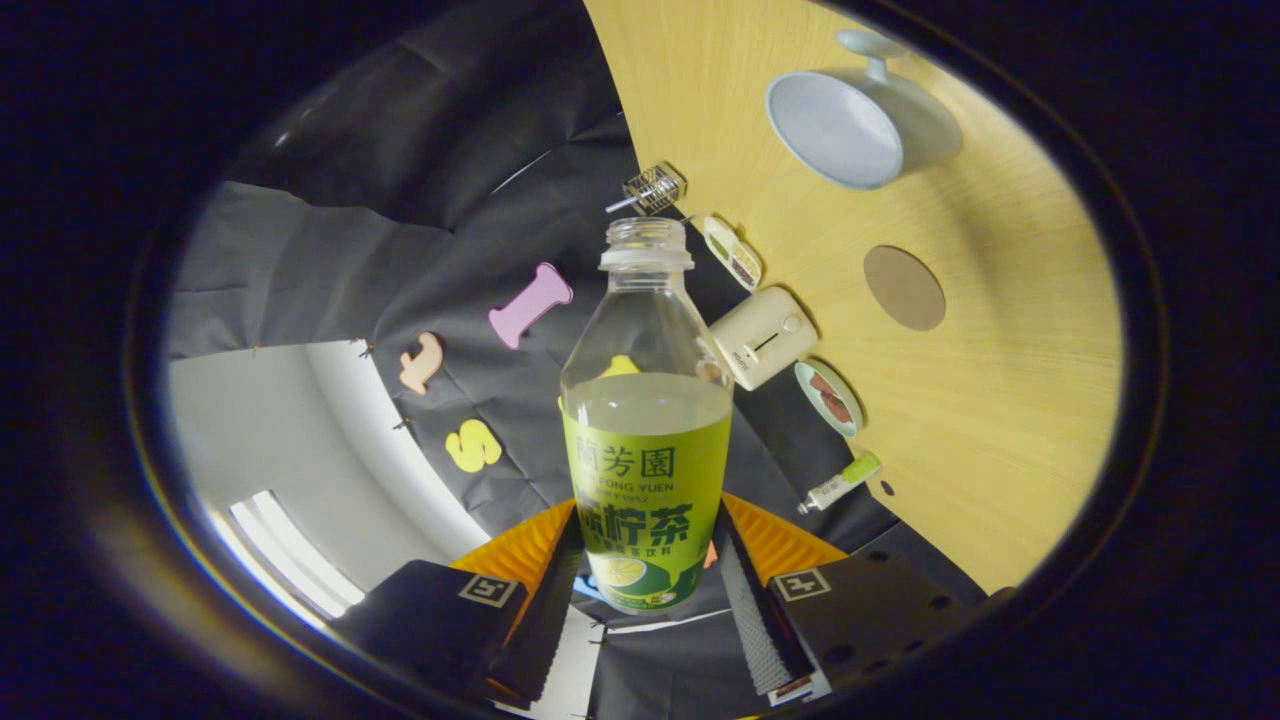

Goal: Take the bottle from table, then pour the juice into the cup, finally place the bottle on the coaster

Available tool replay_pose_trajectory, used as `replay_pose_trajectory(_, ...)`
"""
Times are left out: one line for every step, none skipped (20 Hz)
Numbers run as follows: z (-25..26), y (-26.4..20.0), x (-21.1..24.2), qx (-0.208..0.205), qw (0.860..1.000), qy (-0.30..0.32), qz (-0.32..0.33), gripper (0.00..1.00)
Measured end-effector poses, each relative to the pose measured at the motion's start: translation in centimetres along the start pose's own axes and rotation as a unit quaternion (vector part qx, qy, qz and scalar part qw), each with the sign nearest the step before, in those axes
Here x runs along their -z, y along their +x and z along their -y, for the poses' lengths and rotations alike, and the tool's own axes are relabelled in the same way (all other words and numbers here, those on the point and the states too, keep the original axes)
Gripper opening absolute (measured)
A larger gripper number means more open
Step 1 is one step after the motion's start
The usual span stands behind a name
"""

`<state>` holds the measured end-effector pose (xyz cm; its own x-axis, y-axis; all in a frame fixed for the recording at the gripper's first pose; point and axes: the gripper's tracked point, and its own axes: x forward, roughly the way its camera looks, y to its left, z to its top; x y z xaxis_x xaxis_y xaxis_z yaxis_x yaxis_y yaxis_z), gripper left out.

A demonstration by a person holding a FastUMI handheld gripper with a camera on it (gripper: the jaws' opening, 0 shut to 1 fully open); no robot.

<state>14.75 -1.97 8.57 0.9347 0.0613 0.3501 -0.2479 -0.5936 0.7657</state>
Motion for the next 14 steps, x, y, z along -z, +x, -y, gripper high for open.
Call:
replay_pose_trajectory(0.0, 0.0, 0.0, -0.001, 1.000, -0.003, 0.001, 0.78)
replay_pose_trajectory(0.1, 0.0, 0.0, 0.000, 1.000, -0.007, 0.001, 0.78)
replay_pose_trajectory(0.2, -0.1, 0.0, 0.002, 1.000, -0.010, 0.002, 0.77)
replay_pose_trajectory(0.3, -0.2, 0.0, 0.004, 1.000, -0.013, 0.001, 0.77)
replay_pose_trajectory(0.3, -0.2, 0.0, 0.005, 1.000, -0.017, 0.001, 0.78)
replay_pose_trajectory(0.4, -0.2, 0.0, 0.005, 1.000, -0.025, 0.002, 0.78)
replay_pose_trajectory(0.7, -0.3, -0.1, 0.005, 0.999, -0.037, 0.004, 0.78)
replay_pose_trajectory(1.1, -0.3, -0.1, 0.010, 0.998, -0.054, 0.003, 0.78)
replay_pose_trajectory(1.9, -0.1, -0.1, 0.024, 0.997, -0.074, -0.003, 0.78)
replay_pose_trajectory(2.7, -0.1, 0.1, 0.045, 0.994, -0.094, -0.013, 0.77)
replay_pose_trajectory(3.0, -0.2, 0.1, 0.067, 0.991, -0.117, -0.018, 0.77)
replay_pose_trajectory(3.5, -0.3, 0.0, 0.082, 0.986, -0.140, -0.021, 0.77)
replay_pose_trajectory(3.8, -0.9, 0.3, 0.092, 0.983, -0.159, -0.027, 0.78)
replay_pose_trajectory(4.0, -1.4, 0.5, 0.098, 0.980, -0.174, -0.030, 0.78)
